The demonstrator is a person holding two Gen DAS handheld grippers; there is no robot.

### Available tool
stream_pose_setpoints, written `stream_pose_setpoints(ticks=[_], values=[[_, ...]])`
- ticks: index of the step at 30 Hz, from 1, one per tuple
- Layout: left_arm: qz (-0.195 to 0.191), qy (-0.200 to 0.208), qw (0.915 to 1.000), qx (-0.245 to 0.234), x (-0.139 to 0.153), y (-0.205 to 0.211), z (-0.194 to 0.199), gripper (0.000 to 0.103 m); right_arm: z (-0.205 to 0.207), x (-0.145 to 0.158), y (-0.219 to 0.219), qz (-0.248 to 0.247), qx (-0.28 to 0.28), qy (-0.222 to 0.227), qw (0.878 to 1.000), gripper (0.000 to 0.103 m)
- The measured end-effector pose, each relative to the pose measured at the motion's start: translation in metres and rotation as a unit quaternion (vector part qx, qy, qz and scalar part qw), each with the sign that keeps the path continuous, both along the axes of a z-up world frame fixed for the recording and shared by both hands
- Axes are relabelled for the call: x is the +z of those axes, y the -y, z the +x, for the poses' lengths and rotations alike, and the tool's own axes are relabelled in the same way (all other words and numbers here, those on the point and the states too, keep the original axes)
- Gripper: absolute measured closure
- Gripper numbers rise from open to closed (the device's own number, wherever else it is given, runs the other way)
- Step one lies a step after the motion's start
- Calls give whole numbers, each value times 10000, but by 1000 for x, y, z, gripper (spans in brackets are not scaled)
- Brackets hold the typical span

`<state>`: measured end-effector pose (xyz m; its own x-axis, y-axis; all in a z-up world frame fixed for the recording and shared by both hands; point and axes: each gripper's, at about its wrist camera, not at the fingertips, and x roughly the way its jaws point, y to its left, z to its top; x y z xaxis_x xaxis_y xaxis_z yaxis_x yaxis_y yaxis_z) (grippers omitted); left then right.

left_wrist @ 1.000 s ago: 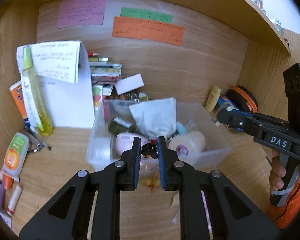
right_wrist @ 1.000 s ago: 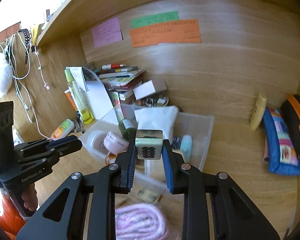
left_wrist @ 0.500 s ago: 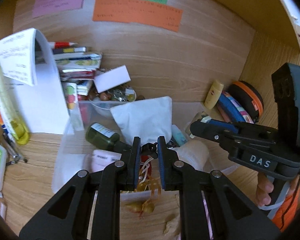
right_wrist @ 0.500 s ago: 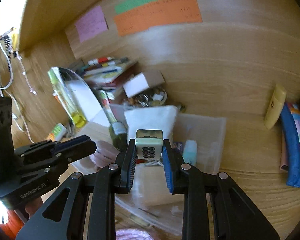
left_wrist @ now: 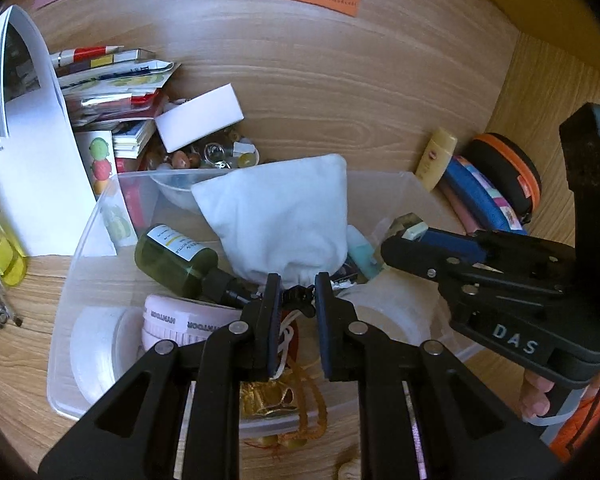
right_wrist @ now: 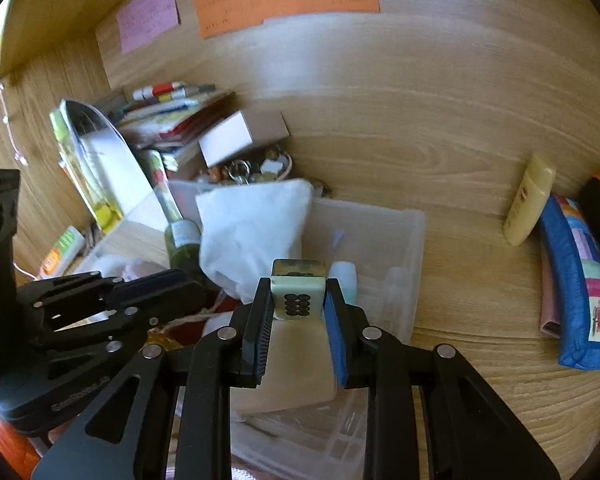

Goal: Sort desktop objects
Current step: 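Open both tools to release the clip and tile into the box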

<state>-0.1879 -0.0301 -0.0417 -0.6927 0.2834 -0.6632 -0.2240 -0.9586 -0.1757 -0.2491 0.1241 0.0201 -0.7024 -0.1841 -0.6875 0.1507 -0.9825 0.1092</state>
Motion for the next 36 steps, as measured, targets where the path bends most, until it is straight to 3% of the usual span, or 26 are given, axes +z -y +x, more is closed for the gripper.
stream_pose_setpoints(ticks=[10, 12, 17, 24, 26, 27, 29, 33, 36], values=[[-201, 34, 9998, -42, -5, -5, -3, 88, 1, -2, 4, 211, -41, -100, 9997, 80], [-205, 37, 9998, -18, -5, -4, -2, 82, 2, -1, 4, 197, -32, -124, 9997, 80], [-366, -115, 9992, 63, -3, -9, 5, 69, 8, 7, 5, 109, 47, -257, 9996, 68], [-376, -239, 9990, 97, 0, -9, 11, 62, 19, 22, -2, 33, -107, -601, 9981, 41], [-352, -300, 9989, 68, 3, -10, 15, 49, 23, 25, -6, -154, -120, -659, 9976, 24], [-354, -370, 9986, 97, 5, -11, 18, 45, 25, 28, -7, -269, -105, -703, 9971, 22], [-378, -516, 9978, 164, 9, -11, 24, 30, 30, 32, -9, -403, -69, -786, 9961, 20], [-271, -613, 9976, 188, 18, -12, 36, 26, 33, 37, -8, -423, -24, -850, 9955, 19], [-327, -695, 9964, 368, 25, -7, 46, 15, 35, 42, -9, -427, -1, -891, 9951, 19]])
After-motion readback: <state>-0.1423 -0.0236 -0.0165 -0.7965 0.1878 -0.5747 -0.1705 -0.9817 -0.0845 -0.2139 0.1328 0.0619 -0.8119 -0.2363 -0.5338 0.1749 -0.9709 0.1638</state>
